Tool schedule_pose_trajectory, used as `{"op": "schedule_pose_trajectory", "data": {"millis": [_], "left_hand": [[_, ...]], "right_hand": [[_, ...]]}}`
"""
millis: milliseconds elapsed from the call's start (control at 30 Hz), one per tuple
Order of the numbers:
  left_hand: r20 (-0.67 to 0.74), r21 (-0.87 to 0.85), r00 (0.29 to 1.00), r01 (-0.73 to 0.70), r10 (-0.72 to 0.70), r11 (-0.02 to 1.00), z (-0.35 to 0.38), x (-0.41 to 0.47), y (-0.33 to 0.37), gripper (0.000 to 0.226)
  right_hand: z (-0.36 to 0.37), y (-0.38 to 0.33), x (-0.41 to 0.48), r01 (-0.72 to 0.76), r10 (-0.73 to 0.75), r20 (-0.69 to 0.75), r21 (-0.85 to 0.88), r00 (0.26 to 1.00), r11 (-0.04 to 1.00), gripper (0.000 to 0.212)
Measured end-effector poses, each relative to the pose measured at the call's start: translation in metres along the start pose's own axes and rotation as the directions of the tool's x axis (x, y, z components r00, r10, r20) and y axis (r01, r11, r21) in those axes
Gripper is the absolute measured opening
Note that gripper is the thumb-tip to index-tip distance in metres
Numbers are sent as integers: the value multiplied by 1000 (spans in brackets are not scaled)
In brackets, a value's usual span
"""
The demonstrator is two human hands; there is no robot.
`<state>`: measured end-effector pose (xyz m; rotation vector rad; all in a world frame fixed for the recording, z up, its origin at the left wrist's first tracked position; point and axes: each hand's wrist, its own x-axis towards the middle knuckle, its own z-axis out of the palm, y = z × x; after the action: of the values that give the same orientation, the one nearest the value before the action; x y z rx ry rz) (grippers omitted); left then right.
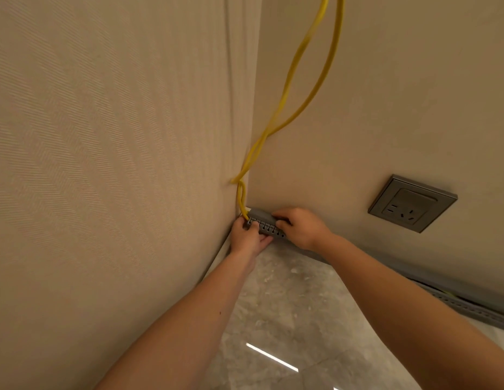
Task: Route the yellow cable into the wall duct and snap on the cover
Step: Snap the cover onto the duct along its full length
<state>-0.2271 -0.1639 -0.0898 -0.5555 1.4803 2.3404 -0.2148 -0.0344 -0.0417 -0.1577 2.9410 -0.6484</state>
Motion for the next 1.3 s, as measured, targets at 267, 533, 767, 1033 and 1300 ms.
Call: {"op": "schedule_pose_trajectory", "data": {"millis": [267, 533, 767, 1033, 1300], "left_hand": [[34, -86, 998, -54, 57, 995, -2, -8, -1, 32], [54, -30, 994, -97, 98, 995, -6, -9, 3, 23], [130, -29, 985, -111, 113, 993, -8, -9, 4, 20], [154, -12, 980, -124, 124, 992, -12, -8, 1, 21], [209, -28, 973, -98, 102, 995, -20, -7, -2, 23]], "right_hand": [[1, 1, 3, 20, -21, -5, -68, 1000, 997, 33], [-10, -1, 6, 52, -46, 53, -108, 997, 993, 33], [-3, -10, 6, 31, -30, 6, -238, 1000, 971, 34], [2, -39, 23, -175, 163, -65, -308, 984, 935, 66], [-2, -36, 34, -177, 175, -31, -258, 984, 950, 60]]}}
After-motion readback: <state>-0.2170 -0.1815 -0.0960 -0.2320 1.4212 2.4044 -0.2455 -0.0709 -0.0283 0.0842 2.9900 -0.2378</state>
